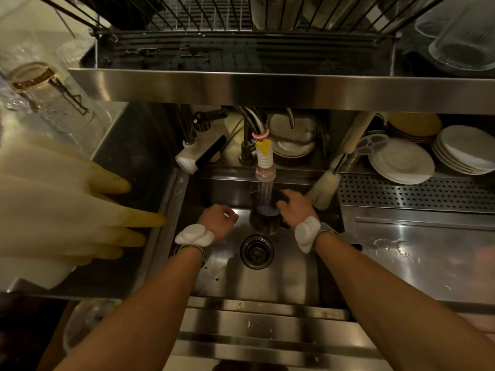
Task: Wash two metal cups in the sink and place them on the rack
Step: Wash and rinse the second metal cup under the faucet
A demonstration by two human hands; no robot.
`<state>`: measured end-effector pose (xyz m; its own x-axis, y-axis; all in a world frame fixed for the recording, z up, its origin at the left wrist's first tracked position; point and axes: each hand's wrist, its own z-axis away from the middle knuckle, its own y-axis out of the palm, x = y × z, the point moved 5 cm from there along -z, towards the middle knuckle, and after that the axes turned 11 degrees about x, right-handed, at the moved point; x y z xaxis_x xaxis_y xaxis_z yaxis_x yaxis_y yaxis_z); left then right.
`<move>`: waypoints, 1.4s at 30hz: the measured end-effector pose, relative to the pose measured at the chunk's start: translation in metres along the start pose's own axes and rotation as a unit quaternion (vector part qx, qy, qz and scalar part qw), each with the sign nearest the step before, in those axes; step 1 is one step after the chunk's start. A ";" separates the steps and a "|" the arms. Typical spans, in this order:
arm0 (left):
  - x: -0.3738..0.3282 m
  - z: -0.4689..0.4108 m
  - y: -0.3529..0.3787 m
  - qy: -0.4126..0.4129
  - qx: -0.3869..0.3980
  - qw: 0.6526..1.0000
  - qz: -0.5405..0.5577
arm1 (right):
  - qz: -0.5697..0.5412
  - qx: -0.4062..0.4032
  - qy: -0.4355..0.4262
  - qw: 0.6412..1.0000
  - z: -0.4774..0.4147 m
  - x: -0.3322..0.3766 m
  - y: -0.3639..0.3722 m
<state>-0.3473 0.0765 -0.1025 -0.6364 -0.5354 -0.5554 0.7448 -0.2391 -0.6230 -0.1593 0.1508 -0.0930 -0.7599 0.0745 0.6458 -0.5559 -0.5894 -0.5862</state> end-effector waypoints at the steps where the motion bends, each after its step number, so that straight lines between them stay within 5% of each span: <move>1: -0.002 0.000 0.001 0.004 0.002 1.000 -0.005 | 0.012 0.003 -0.009 1.000 0.000 0.003 0.002; 33: -0.010 0.000 -0.012 0.019 0.003 0.998 -0.058 | 0.080 -0.006 -0.047 0.996 -0.003 0.002 0.004; 42: -0.016 0.007 -0.010 0.019 0.028 0.998 -0.057 | 0.060 0.051 -0.007 0.997 0.006 0.016 -0.004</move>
<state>-0.3428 0.0816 -0.0835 -0.7237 -0.4719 -0.5036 0.6766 -0.3415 -0.6524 -0.1676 0.1493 -0.0770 -0.8135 -0.0127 0.5815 -0.4238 -0.6718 -0.6075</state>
